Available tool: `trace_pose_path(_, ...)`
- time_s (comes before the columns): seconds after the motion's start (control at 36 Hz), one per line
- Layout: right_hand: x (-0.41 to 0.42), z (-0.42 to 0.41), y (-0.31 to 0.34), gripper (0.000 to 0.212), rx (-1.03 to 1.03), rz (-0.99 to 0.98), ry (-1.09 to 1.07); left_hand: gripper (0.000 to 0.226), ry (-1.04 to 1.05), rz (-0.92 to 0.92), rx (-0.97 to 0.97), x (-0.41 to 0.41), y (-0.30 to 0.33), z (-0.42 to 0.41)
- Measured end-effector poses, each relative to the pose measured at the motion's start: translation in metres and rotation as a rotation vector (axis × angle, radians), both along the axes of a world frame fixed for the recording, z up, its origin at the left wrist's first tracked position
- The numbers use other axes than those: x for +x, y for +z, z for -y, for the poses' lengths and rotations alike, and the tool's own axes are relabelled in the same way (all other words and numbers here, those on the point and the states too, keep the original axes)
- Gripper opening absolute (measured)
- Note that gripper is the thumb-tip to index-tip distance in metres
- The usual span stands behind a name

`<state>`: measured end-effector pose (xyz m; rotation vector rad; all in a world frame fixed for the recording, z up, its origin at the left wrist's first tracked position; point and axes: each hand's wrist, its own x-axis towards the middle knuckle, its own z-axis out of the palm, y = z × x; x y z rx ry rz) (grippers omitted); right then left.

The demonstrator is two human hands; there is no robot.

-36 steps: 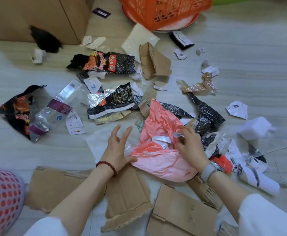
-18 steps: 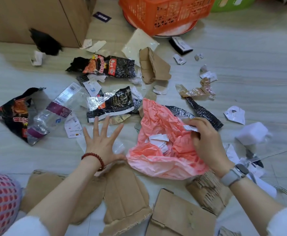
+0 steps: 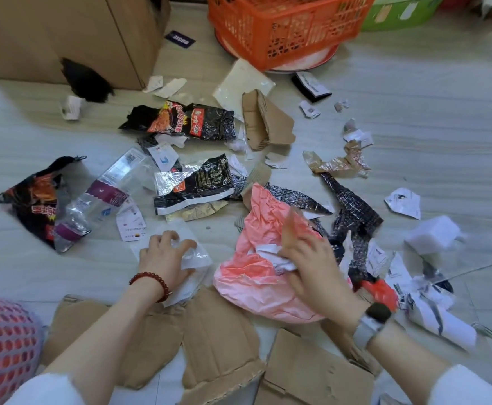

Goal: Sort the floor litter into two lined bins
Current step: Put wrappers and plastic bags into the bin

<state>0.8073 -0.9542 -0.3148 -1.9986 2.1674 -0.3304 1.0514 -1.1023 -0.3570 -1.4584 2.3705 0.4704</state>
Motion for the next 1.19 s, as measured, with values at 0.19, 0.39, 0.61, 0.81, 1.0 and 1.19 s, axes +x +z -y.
trace_pose_path(0.19, 0.004, -0.011, -0.021, 0.099, 0.483, -0.068, 0.100, 0.105, 0.115, 0.033, 0.153, 0.006, -0.010, -0.015)
trace_pose_path(0.39, -0.001, 0.014, -0.032, 0.102, 0.664, -0.118, 0.074, 0.114, 0.071, 0.126, 0.140, -0.006, -0.006, -0.014)
trace_pose_path(0.61, 0.009, 0.002, -0.032, 0.060, 0.458, -0.108, 0.123, 0.046, 0.018, 0.032, 0.049, -0.007, 0.011, -0.049)
trace_pose_path(0.81, 0.020, 0.004, -0.012, 0.042, 0.280, -0.057, 0.154, 0.059, 0.051, -0.067, 0.008, -0.003, 0.031, -0.046)
trace_pose_path(1.0, 0.029, 0.070, 0.085, 0.056, -0.084, -0.085, 0.191, 0.075, -0.009, -0.317, -0.333, 0.002, 0.139, 0.011)
trace_pose_path(1.19, 0.088, 0.135, 0.189, 0.032, -0.374, 0.008, 0.246, 0.078, 0.033, -0.462, -0.597, 0.064, 0.260, 0.046)
